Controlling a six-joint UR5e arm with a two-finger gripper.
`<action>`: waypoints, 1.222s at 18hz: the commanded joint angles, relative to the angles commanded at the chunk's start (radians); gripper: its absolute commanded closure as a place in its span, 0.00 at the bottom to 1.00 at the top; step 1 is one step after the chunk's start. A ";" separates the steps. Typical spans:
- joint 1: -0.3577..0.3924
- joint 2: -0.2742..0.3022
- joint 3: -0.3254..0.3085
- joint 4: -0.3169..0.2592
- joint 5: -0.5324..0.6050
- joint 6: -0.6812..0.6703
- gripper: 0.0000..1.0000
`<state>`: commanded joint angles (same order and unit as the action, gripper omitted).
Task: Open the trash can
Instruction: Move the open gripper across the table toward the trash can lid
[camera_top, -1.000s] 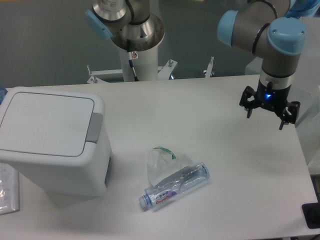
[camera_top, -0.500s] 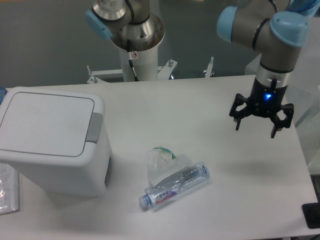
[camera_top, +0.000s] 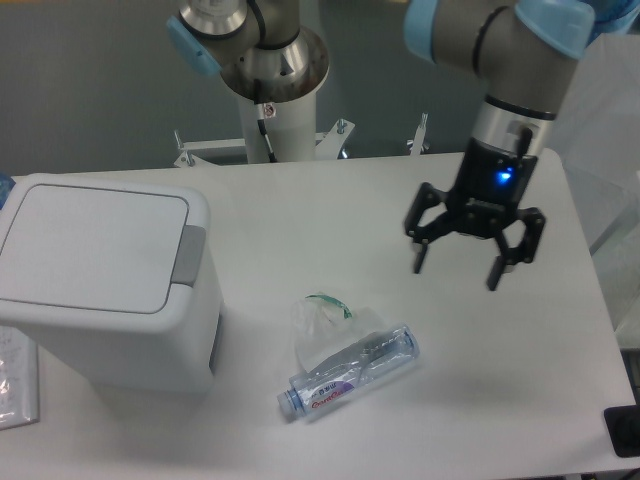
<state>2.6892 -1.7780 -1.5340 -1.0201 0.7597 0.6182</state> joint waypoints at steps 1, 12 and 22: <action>-0.020 0.008 -0.003 0.000 -0.025 -0.003 0.00; -0.092 0.146 -0.150 0.000 -0.030 -0.008 0.00; -0.181 0.124 -0.212 0.037 -0.039 -0.015 0.00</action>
<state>2.5082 -1.6536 -1.7457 -0.9835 0.7210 0.6029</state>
